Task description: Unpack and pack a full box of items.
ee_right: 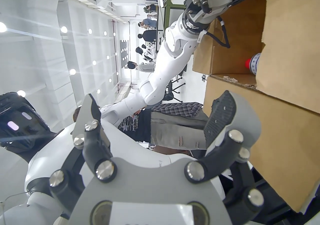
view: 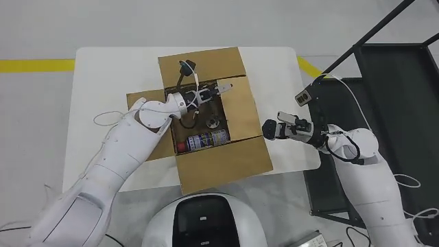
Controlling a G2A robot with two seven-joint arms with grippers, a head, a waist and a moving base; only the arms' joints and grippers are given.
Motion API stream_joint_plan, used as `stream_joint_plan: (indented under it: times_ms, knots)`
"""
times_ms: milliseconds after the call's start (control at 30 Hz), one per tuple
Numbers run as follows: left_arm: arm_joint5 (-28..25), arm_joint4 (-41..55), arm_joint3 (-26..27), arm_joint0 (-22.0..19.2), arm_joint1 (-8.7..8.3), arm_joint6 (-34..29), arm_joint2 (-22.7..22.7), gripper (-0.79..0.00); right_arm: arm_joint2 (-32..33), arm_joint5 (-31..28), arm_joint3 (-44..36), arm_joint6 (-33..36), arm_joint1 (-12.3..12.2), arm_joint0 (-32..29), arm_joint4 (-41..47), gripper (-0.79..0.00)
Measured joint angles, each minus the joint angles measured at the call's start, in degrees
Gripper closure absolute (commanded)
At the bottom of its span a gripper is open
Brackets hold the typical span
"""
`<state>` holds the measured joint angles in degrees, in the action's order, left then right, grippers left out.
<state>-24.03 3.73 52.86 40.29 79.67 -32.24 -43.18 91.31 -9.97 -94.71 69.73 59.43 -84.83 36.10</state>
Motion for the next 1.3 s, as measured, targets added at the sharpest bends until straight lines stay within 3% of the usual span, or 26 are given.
stream_joint_plan:
  times_ms: [167, 300, 433, 667, 767, 933, 1133, 1300]
  knots:
    - [2.3, -1.0, -0.3, 0.1, 0.34, 0.0, 0.0, -0.785, -0.8, 0.0, 0.3, 0.0, 0.0, 0.6, -0.1, -0.785]
    - [3.1, 0.2, -2.6, -1.1, 2.01, 1.0, 1.8, -0.785, -1.0, 0.0, 0.6, 0.2, -0.1, 0.8, -0.4, -0.785]
    - [0.3, 3.8, -4.3, -2.0, 3.53, 0.8, 2.4, -0.785, -1.2, 0.1, -0.1, 0.6, -0.3, 1.0, -1.0, -0.785]
    - [-6.8, 12.4, -3.7, -3.2, 4.89, -5.6, 1.2, -0.785, -2.7, 0.7, -2.3, 2.9, -0.4, 0.9, -1.4, -0.785]
    - [-6.6, 19.7, -3.5, -3.7, 5.64, -10.8, 0.7, -0.785, -4.0, 0.8, -3.1, 4.5, -0.4, 1.2, -0.6, -0.785]
    - [-7.1, 23.5, -6.3, -5.8, 7.32, -14.5, 1.8, -0.785, -7.8, 1.3, -2.5, 5.5, -0.1, 2.6, -0.6, -0.785]
    - [-8.6, 27.6, -10.4, -7.6, 10.35, -16.1, 4.2, -0.785, -11.2, 0.1, 2.1, 2.1, 0.3, 4.9, -2.9, -0.785]
    - [-10.4, 29.4, -13.9, -8.9, 12.35, -17.7, 5.3, -0.785, -9.8, -3.4, 6.0, -1.8, 0.3, 5.2, -1.6, -0.785]
